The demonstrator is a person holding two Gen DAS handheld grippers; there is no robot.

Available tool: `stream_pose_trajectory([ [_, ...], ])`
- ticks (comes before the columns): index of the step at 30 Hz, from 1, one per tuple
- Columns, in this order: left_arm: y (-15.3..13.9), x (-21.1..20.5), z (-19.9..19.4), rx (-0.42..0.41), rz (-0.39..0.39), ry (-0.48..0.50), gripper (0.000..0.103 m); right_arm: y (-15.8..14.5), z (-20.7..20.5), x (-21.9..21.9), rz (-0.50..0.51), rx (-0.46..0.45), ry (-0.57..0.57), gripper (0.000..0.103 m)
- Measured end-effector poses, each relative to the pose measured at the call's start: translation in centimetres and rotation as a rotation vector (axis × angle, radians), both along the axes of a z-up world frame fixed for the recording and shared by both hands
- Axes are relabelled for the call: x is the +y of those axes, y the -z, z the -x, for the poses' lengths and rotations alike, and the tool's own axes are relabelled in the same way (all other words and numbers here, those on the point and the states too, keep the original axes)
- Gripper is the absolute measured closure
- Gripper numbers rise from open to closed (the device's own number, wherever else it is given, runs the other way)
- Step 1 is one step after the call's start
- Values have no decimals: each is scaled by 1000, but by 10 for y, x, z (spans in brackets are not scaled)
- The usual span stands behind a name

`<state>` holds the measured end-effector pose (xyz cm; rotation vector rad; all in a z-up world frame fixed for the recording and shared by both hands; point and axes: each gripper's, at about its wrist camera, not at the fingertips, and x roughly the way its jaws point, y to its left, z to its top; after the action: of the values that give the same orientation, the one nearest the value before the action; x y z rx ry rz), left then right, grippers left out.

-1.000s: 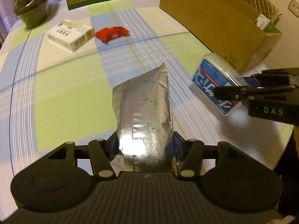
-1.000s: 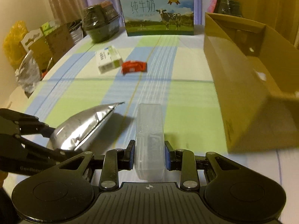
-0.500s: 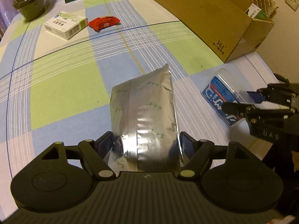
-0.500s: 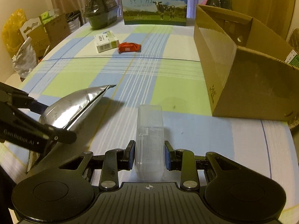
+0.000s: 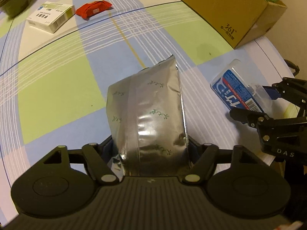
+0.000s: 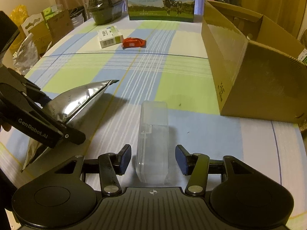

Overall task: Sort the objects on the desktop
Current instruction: 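Lift the foil pouch and clear container and carry both over the cardboard box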

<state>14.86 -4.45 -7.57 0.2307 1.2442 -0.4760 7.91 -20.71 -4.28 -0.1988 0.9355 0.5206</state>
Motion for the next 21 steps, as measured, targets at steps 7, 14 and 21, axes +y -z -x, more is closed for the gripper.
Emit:
stream_pose_trajectory([
  [7, -5, 2, 3, 1, 25, 0, 54, 1, -4, 0, -16, 18, 1, 55],
  [14, -10, 0, 15, -14, 43, -6, 54, -1, -14, 3, -10, 43, -9, 55],
  [21, -14, -2, 18, -23, 54, -11, 54, 6, -22, 11, 8, 67, -7, 55],
])
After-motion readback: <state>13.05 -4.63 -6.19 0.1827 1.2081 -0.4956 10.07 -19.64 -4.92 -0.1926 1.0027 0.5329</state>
